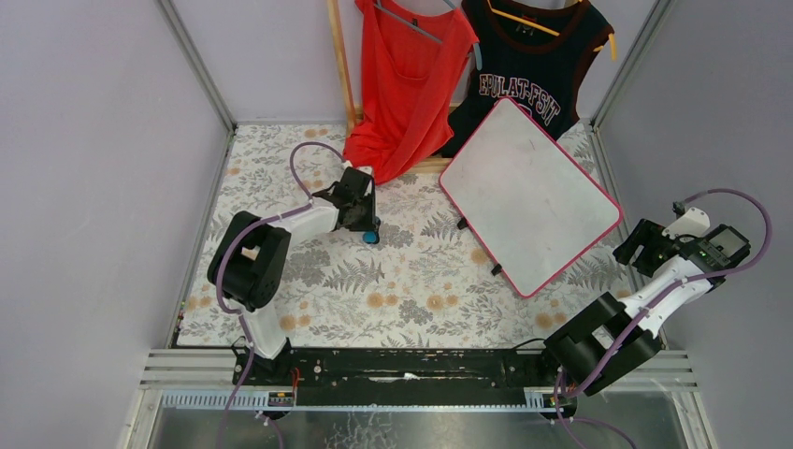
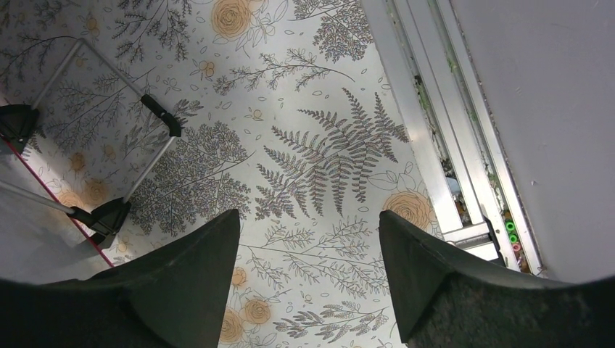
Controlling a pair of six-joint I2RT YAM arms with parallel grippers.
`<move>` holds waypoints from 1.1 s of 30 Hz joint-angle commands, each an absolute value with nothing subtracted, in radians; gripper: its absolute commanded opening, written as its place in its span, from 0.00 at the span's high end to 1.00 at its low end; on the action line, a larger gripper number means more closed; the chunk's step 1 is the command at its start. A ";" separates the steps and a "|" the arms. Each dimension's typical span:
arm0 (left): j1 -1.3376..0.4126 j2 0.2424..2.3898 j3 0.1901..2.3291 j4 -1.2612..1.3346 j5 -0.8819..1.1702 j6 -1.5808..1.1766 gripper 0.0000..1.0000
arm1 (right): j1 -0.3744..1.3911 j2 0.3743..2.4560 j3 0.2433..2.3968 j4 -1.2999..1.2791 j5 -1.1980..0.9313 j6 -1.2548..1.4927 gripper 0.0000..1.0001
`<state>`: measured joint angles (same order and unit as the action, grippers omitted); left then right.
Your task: Erase the whiteboard
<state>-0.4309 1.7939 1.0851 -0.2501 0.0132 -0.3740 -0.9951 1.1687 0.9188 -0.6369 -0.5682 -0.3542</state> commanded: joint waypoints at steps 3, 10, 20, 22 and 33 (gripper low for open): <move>-0.431 1.772 1.109 -0.280 0.120 -0.373 0.87 | -0.999 1.159 0.922 -0.614 -0.594 -0.347 0.24; -0.431 1.748 1.107 -0.246 0.147 -0.390 0.59 | -0.997 1.150 0.925 -0.622 -0.611 -0.359 0.24; -0.430 1.595 1.068 -0.186 0.047 -0.388 0.44 | -0.999 1.151 0.922 -0.630 -0.642 -0.367 0.24; -0.431 1.547 1.044 -0.155 0.018 -0.390 0.44 | -0.997 1.150 0.922 -0.629 -0.649 -0.368 0.24; -0.428 1.477 1.026 -0.145 -0.061 -0.382 0.00 | -0.998 1.135 0.911 -0.649 -0.699 -0.401 0.00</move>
<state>-0.4309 1.4860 1.0435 -0.1902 -0.0269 -0.3851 -0.9958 1.1675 0.9173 -0.6441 -0.6506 -0.3740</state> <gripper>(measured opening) 0.997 0.927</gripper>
